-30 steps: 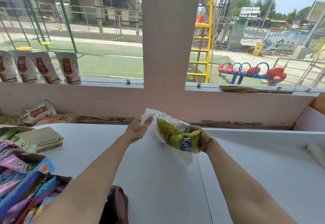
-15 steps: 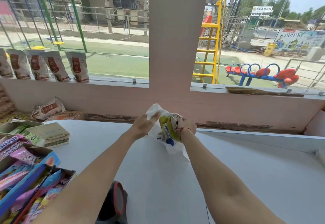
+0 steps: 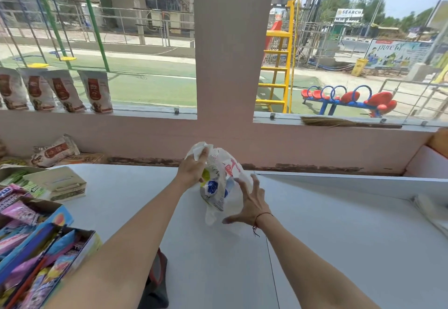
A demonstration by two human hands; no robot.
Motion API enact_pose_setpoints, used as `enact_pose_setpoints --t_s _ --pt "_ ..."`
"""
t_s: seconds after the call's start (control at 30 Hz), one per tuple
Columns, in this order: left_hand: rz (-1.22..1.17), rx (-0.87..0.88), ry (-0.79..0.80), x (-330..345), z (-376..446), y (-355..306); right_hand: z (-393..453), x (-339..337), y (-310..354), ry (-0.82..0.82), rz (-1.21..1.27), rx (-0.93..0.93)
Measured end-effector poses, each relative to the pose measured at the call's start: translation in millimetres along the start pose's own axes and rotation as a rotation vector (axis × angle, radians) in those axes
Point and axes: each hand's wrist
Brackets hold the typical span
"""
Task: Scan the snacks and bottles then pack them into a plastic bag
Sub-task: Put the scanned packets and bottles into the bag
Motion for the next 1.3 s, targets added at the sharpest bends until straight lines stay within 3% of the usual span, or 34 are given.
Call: enact_pose_setpoints --t_s 0.1,0.2,0.3,0.37,0.47,0.53,0.63,0.73,0.87,0.93,1.0,1.13,1.23,1.3 --pt "-0.093 -0.070 -0.053 -4 6 -9 14 -19 -7 -0.105 0.155 0.256" --pt "-0.159 -0.137 -0.084 -8 9 -17 23 -32 -11 -0.018 0.680 0.489" --pt "-0.142 -0.127 -0.093 -10 5 -28 20 -48 -6 0.012 1.030 0.536" --pt "-0.119 -0.091 -0.089 -11 4 -34 16 -58 -1 0.084 1.090 0.547" --pt "-0.152 -0.105 -0.098 -7 1 -42 5 -58 0 0.342 0.947 0.627" --pt "-0.120 -0.125 -0.108 -3 -1 -44 2 -53 3 0.423 0.979 0.688" --pt "-0.062 -0.122 -0.150 -5 -3 -51 11 -70 8 0.348 0.947 0.620" --pt "-0.055 -0.080 -0.226 -28 0 -77 32 -127 21 0.144 1.036 0.477" --pt "-0.451 0.030 -0.356 -80 19 -151 49 -238 56 -0.433 1.064 0.226" --pt "-0.721 0.131 -0.295 -107 26 -193 46 -290 79 -0.555 1.130 0.074" --pt "-0.886 0.268 -0.206 -130 28 -232 49 -329 90 -0.563 1.193 -0.043" --pt "-0.476 0.453 -0.147 -158 24 -265 52 -383 99 -0.436 1.190 -0.164" --pt "-0.333 0.362 -0.335 -160 57 -249 64 -380 87 -0.344 1.029 -0.076" --pt "-0.342 0.281 -0.375 -150 69 -233 73 -364 75 -0.354 0.952 -0.027"
Point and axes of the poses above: each hand's wrist, its own z-axis towards the middle knuckle, its own x-axis out of the palm, y = z × x, and after that the axes turned 1 degree about -y, right-handed
